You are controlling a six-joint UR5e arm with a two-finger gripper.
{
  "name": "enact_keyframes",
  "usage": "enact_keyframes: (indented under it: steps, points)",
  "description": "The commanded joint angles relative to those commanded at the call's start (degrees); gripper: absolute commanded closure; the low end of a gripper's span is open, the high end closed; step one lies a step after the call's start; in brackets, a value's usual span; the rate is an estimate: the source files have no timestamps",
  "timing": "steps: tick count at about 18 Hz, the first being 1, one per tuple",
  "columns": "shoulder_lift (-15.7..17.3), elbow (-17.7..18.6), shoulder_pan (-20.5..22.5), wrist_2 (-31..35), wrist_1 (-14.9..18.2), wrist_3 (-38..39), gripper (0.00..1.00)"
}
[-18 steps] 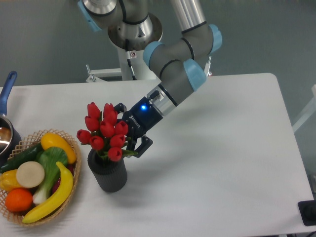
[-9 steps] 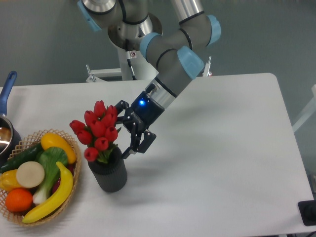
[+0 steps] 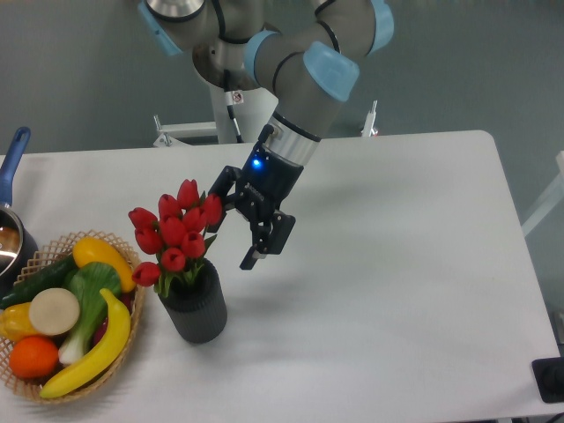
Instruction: Insert the flowers into the vase
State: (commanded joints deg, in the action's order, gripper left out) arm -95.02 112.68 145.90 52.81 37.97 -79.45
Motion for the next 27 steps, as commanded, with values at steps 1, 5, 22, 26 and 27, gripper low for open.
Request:
enact_keyframes:
  steps: [1, 5, 22, 26, 27]
  points:
    - [0.4, 0.0, 0.0, 1.4, 0.1, 0.0, 0.00]
    - [4.9, -0.3, 1.0, 7.5, 0.2, 0.1, 0.00]
    - [11.7, -17.4, 20.5, 13.2, 34.3, -24.0, 0.00]
    - [12.0, -17.8, 24.6, 12.8, 39.1, -34.7, 0.00]
    - [12.0, -17.8, 24.8, 12.8, 39.3, -35.1, 0.00]
